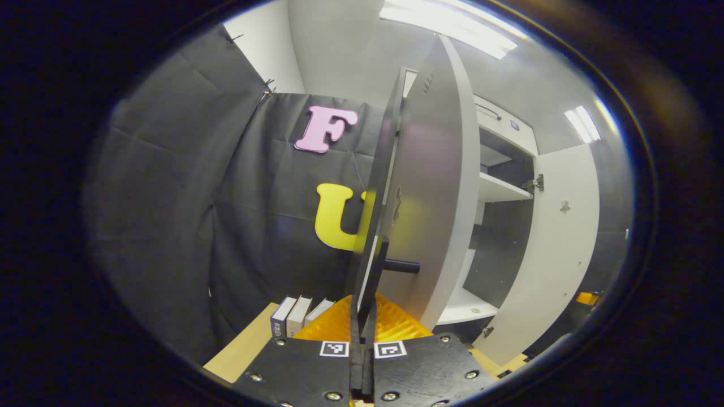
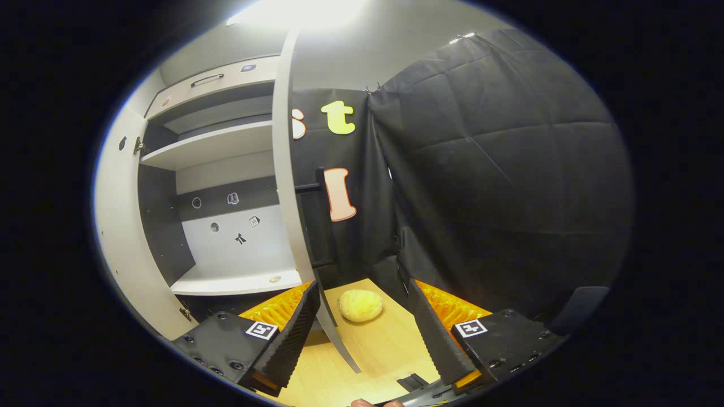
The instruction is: Open the right door of the double-door shoe cabinet with the right hand, and open the left door with the left hand.
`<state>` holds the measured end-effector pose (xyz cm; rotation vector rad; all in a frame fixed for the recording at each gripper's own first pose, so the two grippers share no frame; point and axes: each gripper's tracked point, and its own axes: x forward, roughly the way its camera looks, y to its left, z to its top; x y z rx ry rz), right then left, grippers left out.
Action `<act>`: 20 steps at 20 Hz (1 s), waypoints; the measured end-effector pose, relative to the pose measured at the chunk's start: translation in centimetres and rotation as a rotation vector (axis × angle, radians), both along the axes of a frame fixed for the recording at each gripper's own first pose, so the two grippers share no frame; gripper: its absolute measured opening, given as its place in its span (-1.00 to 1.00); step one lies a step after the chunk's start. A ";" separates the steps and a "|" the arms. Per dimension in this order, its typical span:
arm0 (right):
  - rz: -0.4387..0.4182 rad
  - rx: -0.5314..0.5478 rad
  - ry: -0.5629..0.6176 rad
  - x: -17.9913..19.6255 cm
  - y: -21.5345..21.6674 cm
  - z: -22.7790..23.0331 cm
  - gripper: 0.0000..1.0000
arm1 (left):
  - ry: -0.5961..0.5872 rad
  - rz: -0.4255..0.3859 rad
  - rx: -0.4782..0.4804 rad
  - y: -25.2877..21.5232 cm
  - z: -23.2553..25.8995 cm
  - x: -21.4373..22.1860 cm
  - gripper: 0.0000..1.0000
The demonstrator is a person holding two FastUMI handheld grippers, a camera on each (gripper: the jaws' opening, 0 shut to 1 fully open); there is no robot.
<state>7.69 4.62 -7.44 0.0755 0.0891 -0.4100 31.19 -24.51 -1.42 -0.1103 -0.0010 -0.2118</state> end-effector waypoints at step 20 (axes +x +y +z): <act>0.294 0.002 -0.065 1.3 12.3 3.9 0.96 | -0.065 0.147 0.199 -3.6 1.7 -10.9 0.80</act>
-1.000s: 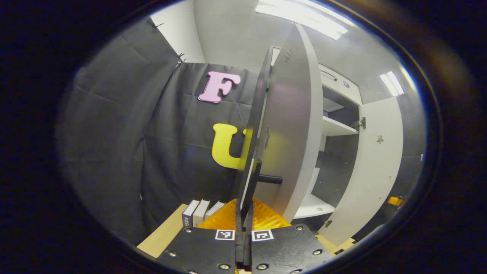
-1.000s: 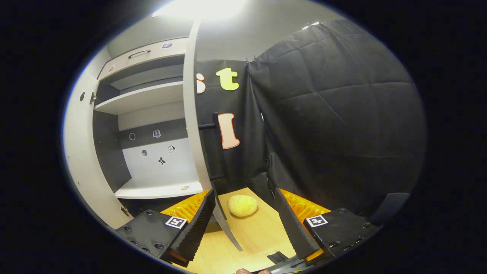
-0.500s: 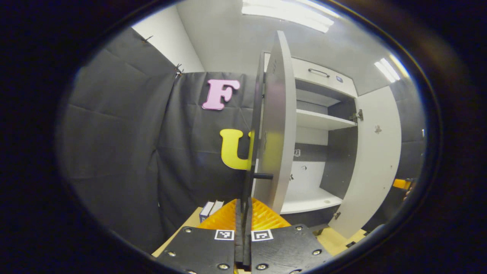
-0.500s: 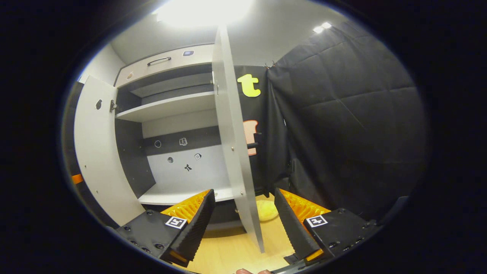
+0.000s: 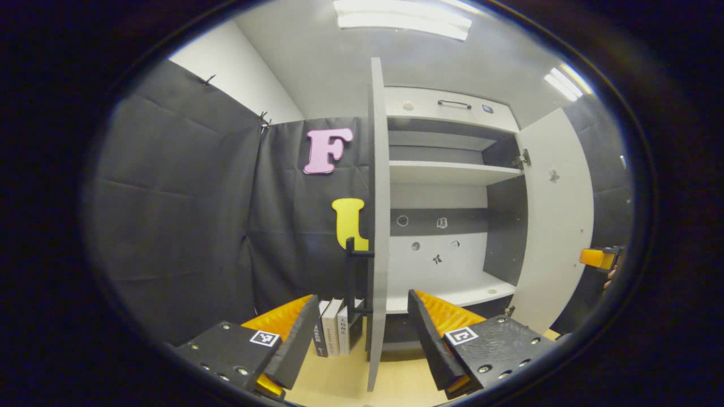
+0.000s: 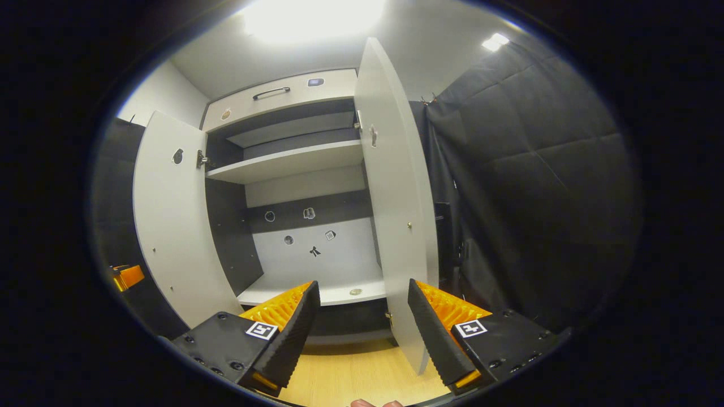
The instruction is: Open the right door of the double-door shoe cabinet with the right hand, and open the left door with the left hand.
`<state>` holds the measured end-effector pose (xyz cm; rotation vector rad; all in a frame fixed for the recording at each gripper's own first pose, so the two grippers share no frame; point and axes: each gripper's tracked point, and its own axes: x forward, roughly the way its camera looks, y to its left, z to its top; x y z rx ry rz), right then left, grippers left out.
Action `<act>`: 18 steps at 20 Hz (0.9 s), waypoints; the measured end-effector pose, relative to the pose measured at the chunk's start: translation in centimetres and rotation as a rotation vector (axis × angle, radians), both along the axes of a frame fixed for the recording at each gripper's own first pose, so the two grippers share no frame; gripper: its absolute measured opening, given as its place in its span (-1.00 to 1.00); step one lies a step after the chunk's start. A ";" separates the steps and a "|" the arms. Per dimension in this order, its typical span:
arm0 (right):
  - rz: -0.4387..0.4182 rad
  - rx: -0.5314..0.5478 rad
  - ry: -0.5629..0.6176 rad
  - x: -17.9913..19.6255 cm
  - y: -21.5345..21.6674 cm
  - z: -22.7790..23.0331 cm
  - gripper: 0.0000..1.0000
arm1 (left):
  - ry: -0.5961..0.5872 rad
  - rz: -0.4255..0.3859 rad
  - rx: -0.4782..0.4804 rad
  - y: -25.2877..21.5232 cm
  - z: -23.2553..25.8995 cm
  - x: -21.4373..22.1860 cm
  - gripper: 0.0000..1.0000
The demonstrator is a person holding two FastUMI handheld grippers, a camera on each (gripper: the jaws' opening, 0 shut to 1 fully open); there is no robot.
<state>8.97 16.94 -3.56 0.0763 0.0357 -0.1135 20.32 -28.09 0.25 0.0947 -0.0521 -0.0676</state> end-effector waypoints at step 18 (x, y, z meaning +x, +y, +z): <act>0.067 -0.034 0.030 -2.4 3.9 -4.4 0.96 | 0.057 -0.085 -0.001 -8.1 -7.0 -2.7 0.82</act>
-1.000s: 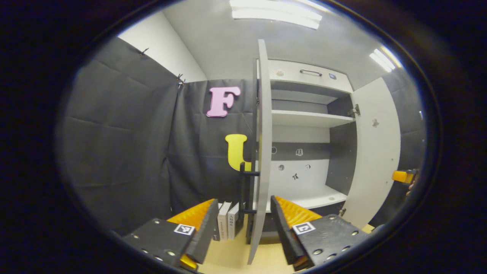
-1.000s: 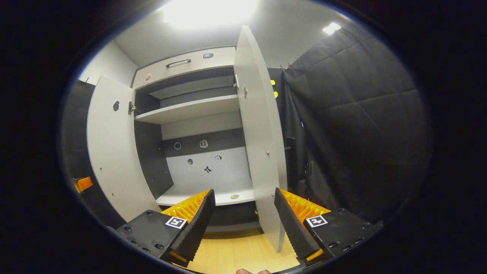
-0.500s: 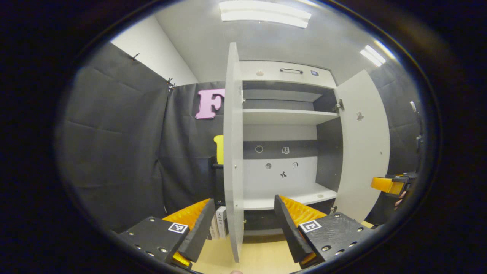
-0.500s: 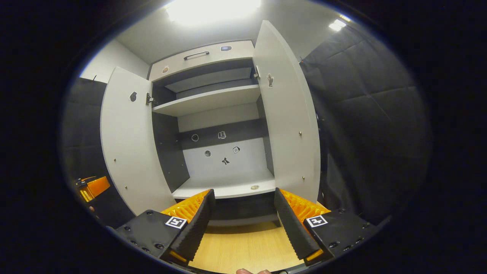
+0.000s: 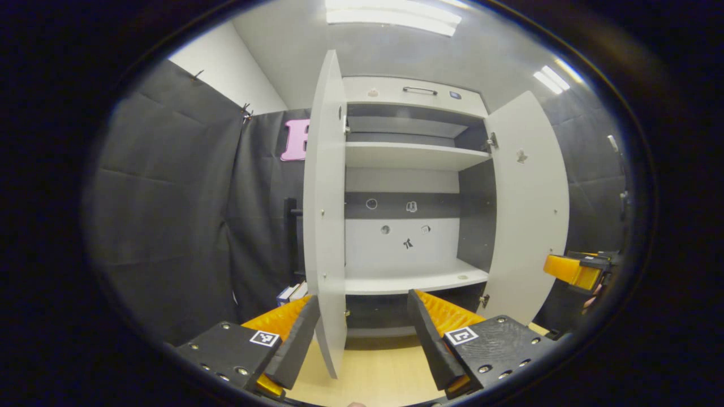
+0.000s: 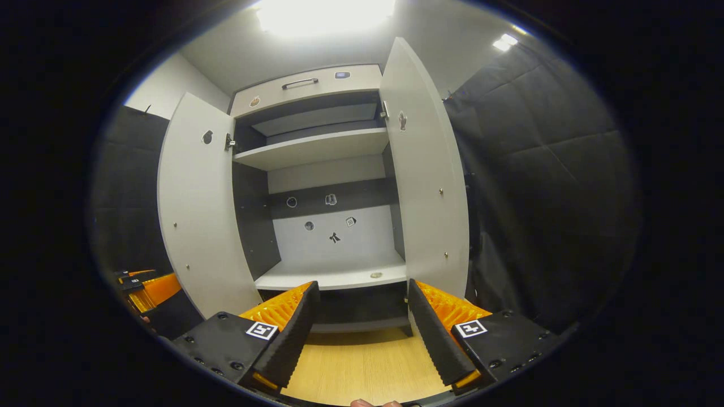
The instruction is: Open the right door of the double-door shoe cabinet with the right hand, and open the left door with the left hand.
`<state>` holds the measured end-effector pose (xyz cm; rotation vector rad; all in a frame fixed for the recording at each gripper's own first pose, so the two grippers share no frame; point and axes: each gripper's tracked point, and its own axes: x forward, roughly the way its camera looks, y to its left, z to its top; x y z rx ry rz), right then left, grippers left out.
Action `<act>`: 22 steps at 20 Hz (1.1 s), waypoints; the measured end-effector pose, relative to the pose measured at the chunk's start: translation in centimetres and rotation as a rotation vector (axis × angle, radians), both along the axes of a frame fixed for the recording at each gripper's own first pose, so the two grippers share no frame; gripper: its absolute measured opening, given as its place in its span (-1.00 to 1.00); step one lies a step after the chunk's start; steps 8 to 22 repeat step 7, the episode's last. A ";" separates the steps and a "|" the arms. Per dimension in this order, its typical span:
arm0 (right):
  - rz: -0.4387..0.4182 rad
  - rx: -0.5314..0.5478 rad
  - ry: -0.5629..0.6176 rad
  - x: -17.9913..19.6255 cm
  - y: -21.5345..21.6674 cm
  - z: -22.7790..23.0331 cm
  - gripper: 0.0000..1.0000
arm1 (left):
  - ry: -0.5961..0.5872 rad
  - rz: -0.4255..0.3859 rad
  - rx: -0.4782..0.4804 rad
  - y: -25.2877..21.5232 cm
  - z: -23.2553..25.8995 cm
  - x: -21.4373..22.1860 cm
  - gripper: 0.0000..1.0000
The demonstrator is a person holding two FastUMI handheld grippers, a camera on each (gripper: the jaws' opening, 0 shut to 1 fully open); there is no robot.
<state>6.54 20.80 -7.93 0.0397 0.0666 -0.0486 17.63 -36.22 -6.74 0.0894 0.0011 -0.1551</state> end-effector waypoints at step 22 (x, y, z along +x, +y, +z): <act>-0.015 0.014 0.010 -0.2 -0.5 -0.5 0.96 | 0.006 -0.012 -0.019 -0.4 -0.9 0.1 0.80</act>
